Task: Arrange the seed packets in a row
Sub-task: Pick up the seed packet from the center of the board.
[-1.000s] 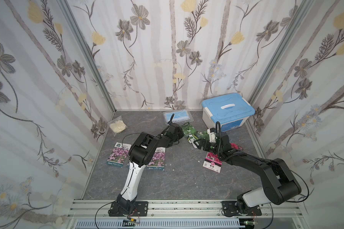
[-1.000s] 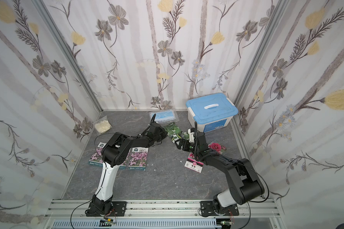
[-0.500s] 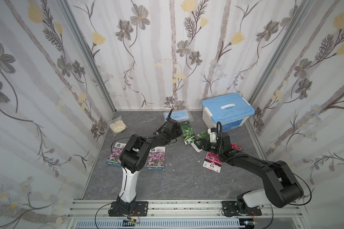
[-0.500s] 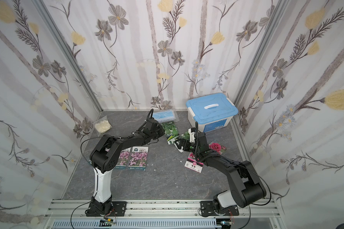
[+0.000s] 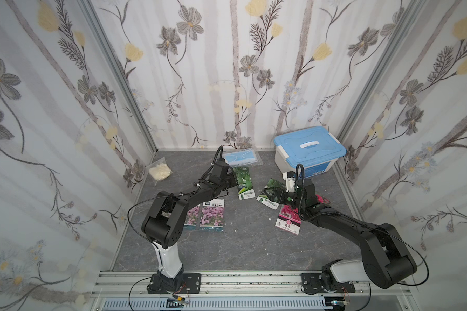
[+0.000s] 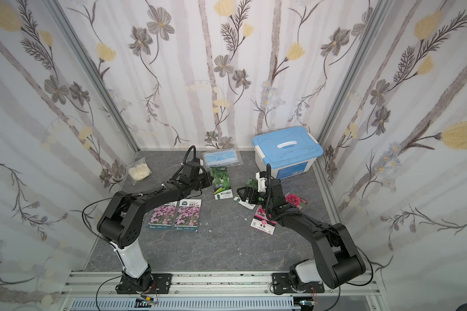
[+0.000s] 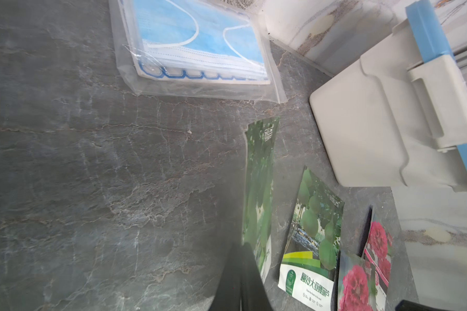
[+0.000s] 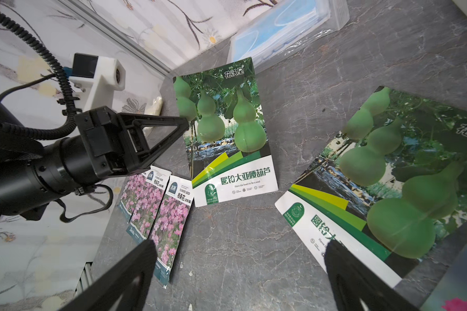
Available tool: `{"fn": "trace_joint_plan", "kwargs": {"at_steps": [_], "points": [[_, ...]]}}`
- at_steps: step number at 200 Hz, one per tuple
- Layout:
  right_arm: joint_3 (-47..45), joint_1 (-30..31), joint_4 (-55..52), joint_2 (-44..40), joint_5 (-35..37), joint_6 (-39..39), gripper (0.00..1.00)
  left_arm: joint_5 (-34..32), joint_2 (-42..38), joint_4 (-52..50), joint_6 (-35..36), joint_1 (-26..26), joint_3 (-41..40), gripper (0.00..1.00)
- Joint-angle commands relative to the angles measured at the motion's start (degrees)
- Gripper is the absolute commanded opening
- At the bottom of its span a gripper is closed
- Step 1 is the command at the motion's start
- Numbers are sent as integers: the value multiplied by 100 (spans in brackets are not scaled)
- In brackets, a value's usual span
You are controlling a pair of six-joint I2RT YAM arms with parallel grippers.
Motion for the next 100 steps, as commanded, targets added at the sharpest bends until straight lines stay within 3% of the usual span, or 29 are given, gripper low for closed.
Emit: {"fn": "trace_joint_plan", "kwargs": {"at_steps": [1, 100], "points": [[20, -7, 259, 22, -173, -61, 99, 290, -263, 57, 324, 43, -158, 0], [-73, 1, 239, 3, -363, -156, 99, 753, -1126, -1258, 476, -87, -583, 0]]}}
